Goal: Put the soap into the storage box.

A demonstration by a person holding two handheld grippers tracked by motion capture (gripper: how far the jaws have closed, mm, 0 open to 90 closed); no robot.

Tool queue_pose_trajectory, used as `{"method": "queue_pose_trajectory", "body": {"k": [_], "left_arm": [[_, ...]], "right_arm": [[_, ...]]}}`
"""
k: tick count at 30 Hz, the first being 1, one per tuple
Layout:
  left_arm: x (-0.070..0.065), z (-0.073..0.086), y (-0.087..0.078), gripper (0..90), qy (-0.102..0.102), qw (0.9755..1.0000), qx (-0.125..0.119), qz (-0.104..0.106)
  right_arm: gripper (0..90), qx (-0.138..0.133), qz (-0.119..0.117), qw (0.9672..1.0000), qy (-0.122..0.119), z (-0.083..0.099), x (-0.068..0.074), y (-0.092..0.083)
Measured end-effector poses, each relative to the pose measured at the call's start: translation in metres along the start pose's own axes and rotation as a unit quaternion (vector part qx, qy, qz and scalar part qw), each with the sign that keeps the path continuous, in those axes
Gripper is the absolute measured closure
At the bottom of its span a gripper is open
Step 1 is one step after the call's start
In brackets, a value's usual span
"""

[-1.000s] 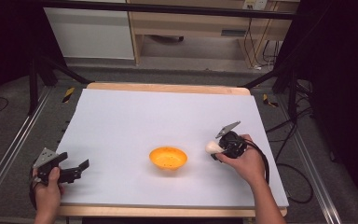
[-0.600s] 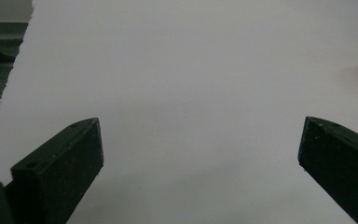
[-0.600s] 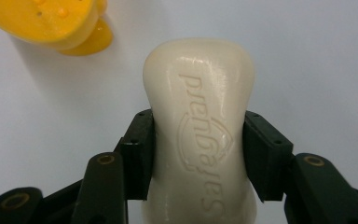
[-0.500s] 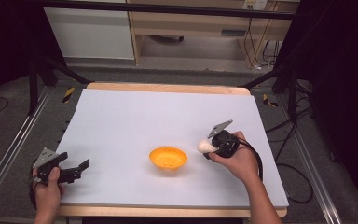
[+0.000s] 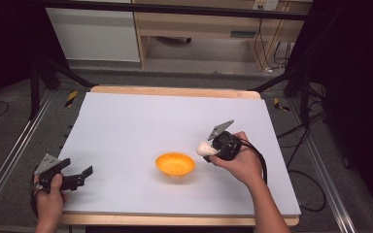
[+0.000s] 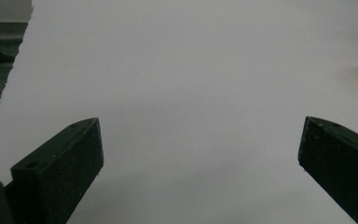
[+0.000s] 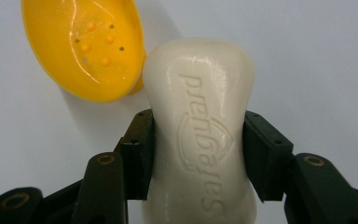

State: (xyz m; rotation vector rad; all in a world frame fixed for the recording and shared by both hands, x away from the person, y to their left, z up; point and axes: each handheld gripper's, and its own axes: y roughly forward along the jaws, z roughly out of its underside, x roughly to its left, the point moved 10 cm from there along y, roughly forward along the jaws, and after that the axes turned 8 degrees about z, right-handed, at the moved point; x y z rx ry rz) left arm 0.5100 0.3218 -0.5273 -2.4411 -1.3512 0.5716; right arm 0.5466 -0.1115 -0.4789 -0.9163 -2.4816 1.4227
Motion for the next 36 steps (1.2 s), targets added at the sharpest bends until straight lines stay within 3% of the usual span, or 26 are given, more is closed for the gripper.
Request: {"method": "queue_pose_trajectory", "body": {"k": [28,36], "left_arm": [[0.0,0.0,0.0,0.0,-0.001,1.0,-0.001,0.001],[0.0,0.0,0.0,0.0,-0.001,1.0,-0.002,0.001]], "right_arm": [[49.6,-0.005,-0.031,0.9984,-0.046,-0.041,0.031,0.013],[49.6,-0.003,-0.045,0.9966,-0.069,-0.052,0.043,0.017]]}}
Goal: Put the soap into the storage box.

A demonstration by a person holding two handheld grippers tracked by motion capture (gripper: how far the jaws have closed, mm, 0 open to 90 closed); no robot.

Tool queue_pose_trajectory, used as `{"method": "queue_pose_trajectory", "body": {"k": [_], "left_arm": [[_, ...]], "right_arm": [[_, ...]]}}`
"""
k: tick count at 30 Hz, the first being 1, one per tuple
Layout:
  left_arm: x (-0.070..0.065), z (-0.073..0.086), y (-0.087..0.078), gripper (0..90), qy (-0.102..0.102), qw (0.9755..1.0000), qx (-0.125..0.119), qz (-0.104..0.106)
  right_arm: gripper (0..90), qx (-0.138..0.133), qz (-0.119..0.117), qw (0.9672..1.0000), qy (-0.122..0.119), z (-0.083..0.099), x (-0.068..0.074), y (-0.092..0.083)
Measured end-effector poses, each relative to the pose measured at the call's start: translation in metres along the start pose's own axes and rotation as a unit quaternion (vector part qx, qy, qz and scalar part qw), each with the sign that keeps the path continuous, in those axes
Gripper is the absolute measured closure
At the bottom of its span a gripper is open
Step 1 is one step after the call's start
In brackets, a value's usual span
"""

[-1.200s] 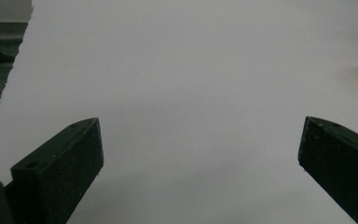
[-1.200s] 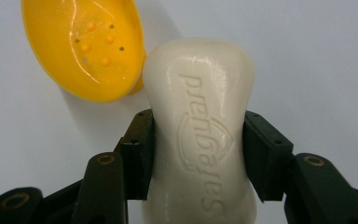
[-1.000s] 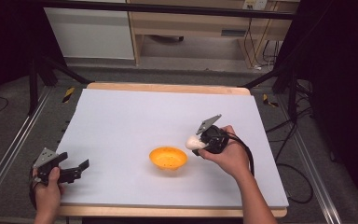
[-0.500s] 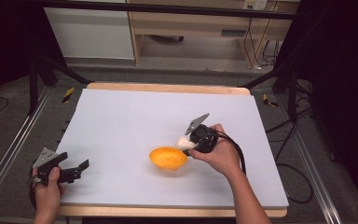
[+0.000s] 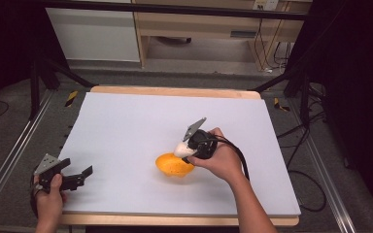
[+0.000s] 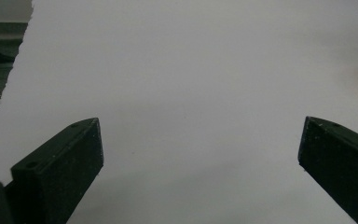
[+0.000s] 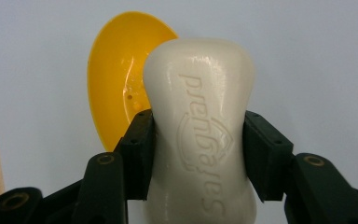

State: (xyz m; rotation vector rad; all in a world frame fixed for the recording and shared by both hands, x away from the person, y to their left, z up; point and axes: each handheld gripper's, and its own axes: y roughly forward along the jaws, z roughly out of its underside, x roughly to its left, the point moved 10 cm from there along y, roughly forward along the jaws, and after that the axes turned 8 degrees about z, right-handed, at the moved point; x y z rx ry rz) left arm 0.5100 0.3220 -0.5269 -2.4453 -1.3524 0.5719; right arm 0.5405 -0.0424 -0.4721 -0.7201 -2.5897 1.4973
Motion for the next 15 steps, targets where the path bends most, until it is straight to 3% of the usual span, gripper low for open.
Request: {"method": "queue_pose_trajectory", "body": {"k": [15], "left_arm": [[0.0,0.0,0.0,0.0,0.0,1.0,0.0,0.0]], "right_arm": [[49.6,0.001,-0.021,0.9994,-0.029,-0.015,0.012,0.012]]}}
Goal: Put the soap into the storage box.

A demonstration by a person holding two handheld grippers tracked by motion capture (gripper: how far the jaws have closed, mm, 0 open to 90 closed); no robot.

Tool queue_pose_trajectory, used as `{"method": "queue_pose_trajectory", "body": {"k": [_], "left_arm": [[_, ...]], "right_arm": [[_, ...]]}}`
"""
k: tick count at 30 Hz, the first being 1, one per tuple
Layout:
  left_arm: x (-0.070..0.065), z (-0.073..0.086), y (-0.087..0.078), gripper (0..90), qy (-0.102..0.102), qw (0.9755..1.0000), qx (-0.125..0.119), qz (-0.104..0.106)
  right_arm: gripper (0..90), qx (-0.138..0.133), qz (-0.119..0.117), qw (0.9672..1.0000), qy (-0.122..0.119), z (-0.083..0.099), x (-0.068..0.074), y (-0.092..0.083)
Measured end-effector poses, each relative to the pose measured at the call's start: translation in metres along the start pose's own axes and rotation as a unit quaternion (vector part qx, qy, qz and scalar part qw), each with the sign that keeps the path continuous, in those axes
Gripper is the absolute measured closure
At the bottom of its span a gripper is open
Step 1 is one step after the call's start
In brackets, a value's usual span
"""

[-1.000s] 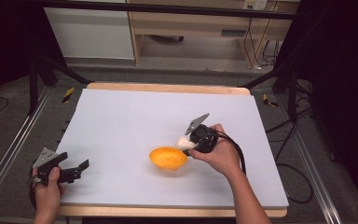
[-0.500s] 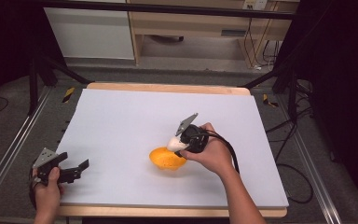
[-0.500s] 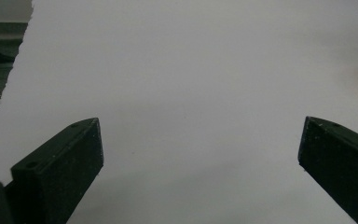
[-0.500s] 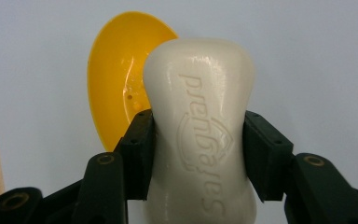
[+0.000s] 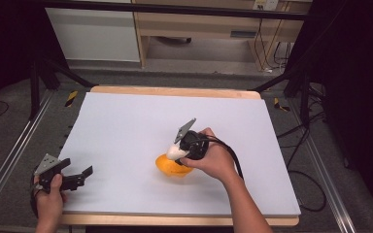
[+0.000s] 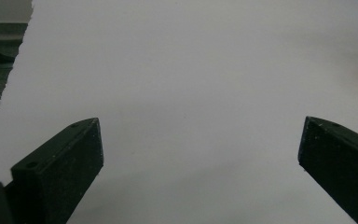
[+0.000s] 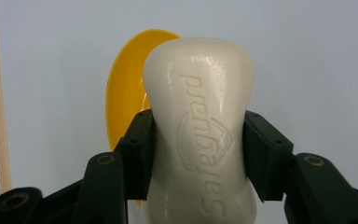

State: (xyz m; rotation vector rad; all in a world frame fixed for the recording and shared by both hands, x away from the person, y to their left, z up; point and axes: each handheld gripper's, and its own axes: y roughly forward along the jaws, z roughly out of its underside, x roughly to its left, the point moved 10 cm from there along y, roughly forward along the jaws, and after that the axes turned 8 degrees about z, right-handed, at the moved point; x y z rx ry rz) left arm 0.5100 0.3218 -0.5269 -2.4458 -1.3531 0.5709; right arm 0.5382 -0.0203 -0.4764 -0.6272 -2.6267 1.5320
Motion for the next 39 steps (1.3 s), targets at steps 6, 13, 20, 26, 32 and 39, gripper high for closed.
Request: {"method": "queue_pose_trajectory", "body": {"k": [6,13,20,26,32,39], "left_arm": [[0.0,0.0,0.0,0.0,-0.001,1.0,0.001,0.001],[0.0,0.0,0.0,0.0,-0.001,1.0,0.0,0.001],[0.0,0.0,0.0,0.0,-0.001,1.0,0.0,0.001],[0.0,0.0,0.0,0.0,-0.002,1.0,0.0,0.002],[0.001,0.0,0.0,0.0,0.0,1.0,0.0,0.001],[0.0,0.0,0.0,0.0,-0.002,1.0,0.0,0.001]], "right_arm": [[49.6,0.003,-0.009,0.9999,-0.013,-0.004,0.004,0.005],[49.5,0.018,-0.019,0.9994,-0.023,-0.004,0.008,0.013],[49.4,0.032,-0.028,0.9985,-0.034,-0.002,0.011,0.021],[48.4,0.037,-0.045,0.9977,-0.034,0.002,0.015,0.024],[36.9,0.004,-0.024,0.9996,-0.011,-0.003,0.008,0.014],[29.2,-0.02,-0.001,0.9994,0.027,0.002,-0.006,0.001]]}}
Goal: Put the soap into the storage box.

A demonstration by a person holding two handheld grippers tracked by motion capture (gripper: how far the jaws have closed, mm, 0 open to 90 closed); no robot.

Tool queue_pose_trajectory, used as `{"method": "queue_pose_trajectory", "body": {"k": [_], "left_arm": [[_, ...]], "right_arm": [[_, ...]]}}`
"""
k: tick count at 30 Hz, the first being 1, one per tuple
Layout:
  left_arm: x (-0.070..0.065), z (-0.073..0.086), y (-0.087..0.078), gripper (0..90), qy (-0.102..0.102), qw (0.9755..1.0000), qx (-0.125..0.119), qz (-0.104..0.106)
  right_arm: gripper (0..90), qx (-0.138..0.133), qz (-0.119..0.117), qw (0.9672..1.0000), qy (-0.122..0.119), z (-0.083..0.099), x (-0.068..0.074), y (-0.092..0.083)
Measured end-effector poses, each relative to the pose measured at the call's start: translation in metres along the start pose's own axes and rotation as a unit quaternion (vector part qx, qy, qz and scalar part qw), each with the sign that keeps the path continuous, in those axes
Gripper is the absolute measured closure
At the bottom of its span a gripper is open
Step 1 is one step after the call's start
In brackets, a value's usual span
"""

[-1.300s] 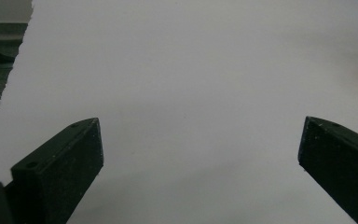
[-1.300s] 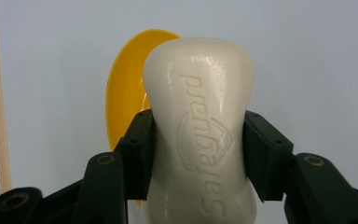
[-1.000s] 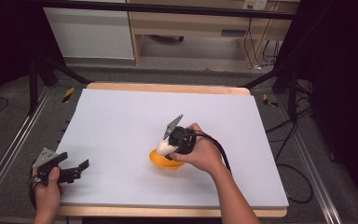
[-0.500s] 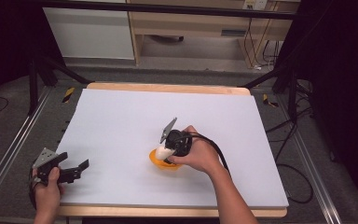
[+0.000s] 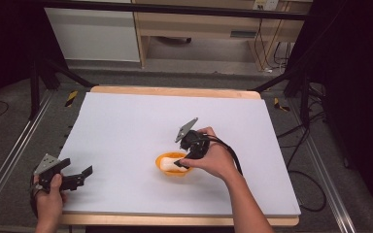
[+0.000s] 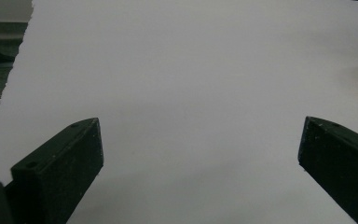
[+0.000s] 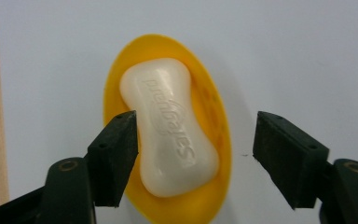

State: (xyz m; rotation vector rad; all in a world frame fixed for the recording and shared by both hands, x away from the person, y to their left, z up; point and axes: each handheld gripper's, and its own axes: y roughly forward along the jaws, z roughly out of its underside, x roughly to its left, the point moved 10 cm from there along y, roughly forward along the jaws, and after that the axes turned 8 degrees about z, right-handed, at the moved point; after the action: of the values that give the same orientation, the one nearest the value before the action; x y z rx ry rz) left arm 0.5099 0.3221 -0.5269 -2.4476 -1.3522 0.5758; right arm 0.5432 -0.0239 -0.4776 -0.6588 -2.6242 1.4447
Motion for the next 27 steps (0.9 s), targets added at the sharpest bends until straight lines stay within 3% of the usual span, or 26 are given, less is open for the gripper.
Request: {"method": "queue_pose_trajectory", "body": {"k": [4,10,12,16,21,24,27], "left_arm": [[0.0,0.0,0.0,0.0,0.0,1.0,0.0,0.0],[0.001,0.0,0.0,0.0,0.003,1.0,0.0,-0.001],[0.0,0.0,0.0,0.0,0.001,1.0,0.0,0.0],[0.0,0.0,0.0,0.0,0.001,1.0,0.001,-0.001],[0.0,0.0,0.0,0.0,-0.001,1.0,-0.001,0.0],[0.0,0.0,0.0,0.0,0.0,1.0,0.0,0.0],[0.0,0.0,0.0,0.0,0.0,1.0,0.0,0.0]], "right_arm": [[18.2,-0.013,0.022,0.9991,0.035,0.011,-0.016,-0.009],[10.1,-0.018,0.04,0.9962,0.075,0.027,-0.029,-0.016],[4.9,-0.022,0.043,0.9936,0.102,0.037,-0.037,-0.02],[0.6,-0.027,0.05,0.9902,0.128,0.052,-0.046,-0.023],[0.5,-0.043,0.078,0.9828,0.162,0.066,-0.06,-0.028],[0.5,-0.046,0.083,0.9809,0.17,0.072,-0.063,-0.029],[0.6,-0.048,0.099,0.9764,0.186,0.083,-0.07,-0.032]]}}
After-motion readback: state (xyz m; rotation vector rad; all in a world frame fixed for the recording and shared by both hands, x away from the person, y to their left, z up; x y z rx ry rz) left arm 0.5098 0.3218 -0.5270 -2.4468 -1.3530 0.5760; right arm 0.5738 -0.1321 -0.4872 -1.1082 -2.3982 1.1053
